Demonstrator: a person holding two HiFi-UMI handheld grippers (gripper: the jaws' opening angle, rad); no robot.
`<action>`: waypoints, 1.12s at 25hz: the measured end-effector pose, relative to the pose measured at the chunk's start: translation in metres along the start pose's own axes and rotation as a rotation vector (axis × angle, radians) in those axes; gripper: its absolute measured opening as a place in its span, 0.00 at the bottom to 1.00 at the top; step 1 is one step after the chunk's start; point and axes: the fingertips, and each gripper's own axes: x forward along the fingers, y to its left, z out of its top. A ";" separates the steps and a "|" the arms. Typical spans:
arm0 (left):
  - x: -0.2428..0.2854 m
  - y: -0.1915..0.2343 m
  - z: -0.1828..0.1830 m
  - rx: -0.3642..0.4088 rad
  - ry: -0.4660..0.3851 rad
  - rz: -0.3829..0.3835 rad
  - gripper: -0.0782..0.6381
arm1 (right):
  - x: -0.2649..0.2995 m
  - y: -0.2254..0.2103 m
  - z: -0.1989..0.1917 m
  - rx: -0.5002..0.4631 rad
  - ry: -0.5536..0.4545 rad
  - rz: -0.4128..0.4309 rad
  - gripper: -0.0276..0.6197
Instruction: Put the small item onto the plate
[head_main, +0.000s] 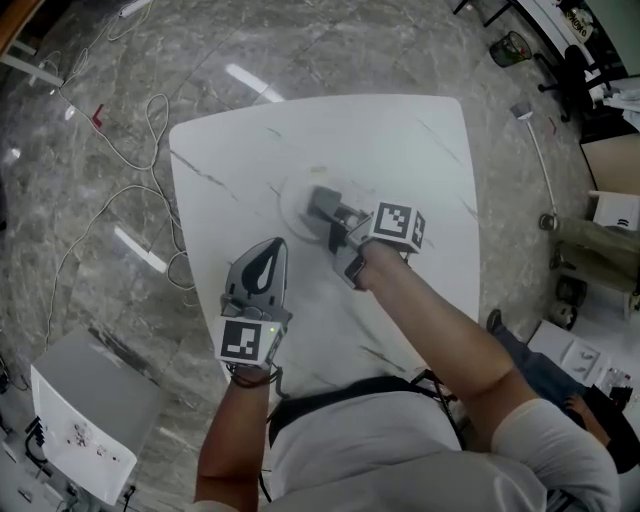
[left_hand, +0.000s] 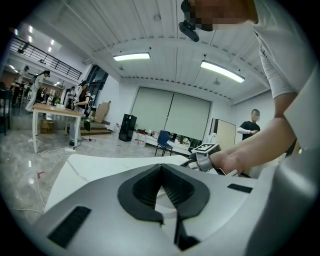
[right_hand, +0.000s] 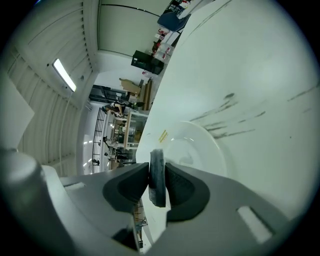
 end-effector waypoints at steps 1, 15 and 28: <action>-0.001 0.003 0.000 -0.001 0.005 -0.004 0.12 | 0.003 -0.001 -0.001 -0.003 0.003 -0.009 0.19; -0.018 -0.005 0.008 -0.010 -0.014 -0.015 0.12 | -0.002 0.005 -0.008 -0.076 0.033 -0.151 0.41; -0.044 -0.030 0.033 -0.006 -0.055 0.002 0.12 | -0.058 0.035 -0.022 -0.091 0.000 -0.116 0.45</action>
